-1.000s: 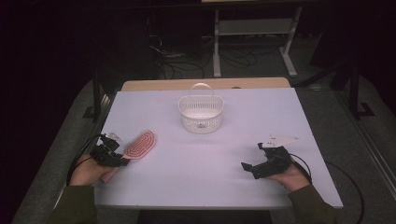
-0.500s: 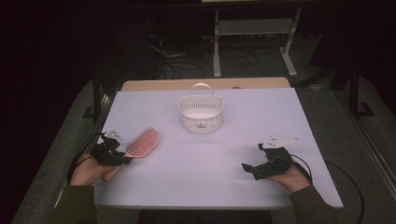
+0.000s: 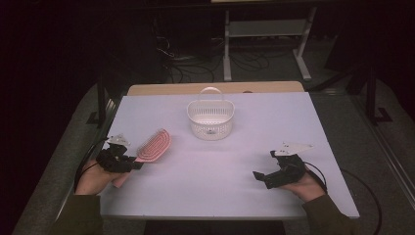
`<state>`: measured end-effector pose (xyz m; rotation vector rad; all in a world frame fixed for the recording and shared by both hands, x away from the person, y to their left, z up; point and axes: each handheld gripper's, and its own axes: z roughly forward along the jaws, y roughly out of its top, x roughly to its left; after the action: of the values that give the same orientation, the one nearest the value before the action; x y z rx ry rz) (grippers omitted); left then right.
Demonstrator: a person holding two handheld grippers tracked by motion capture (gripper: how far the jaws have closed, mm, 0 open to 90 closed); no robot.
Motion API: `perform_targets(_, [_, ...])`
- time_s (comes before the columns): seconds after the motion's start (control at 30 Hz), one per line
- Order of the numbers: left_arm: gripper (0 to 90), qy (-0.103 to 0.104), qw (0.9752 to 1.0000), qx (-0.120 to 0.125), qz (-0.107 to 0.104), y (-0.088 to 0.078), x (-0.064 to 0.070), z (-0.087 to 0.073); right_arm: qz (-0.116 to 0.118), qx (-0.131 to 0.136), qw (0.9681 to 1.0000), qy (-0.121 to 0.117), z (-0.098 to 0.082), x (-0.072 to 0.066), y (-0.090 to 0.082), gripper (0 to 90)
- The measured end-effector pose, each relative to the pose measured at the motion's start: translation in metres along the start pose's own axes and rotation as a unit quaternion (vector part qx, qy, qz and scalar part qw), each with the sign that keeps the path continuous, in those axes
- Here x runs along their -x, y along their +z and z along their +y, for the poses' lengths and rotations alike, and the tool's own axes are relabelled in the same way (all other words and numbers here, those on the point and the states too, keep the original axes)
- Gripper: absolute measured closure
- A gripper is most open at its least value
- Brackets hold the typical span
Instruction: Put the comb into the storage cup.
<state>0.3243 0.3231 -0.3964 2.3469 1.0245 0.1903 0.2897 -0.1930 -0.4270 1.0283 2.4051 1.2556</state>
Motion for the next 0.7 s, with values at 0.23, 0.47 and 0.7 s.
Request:
perform_targets(0.23, [70.5,0.007,0.9999,0.009,-0.011,0.002,0.006,0.004,0.000,0.001,1.0000,0.001,0.000,0.001,-0.001,0.0])
perform_targets(0.47, [70.5,0.034,0.9987,0.026,-0.027,0.005,0.017,0.010,0.000,0.001,1.0000,0.000,0.000,0.000,0.000,0.0])
perform_targets(0.7, [70.5,0.042,0.9978,0.030,-0.041,0.010,0.026,0.016,0.000,0.000,1.0000,0.000,0.000,0.000,0.000,0.0])
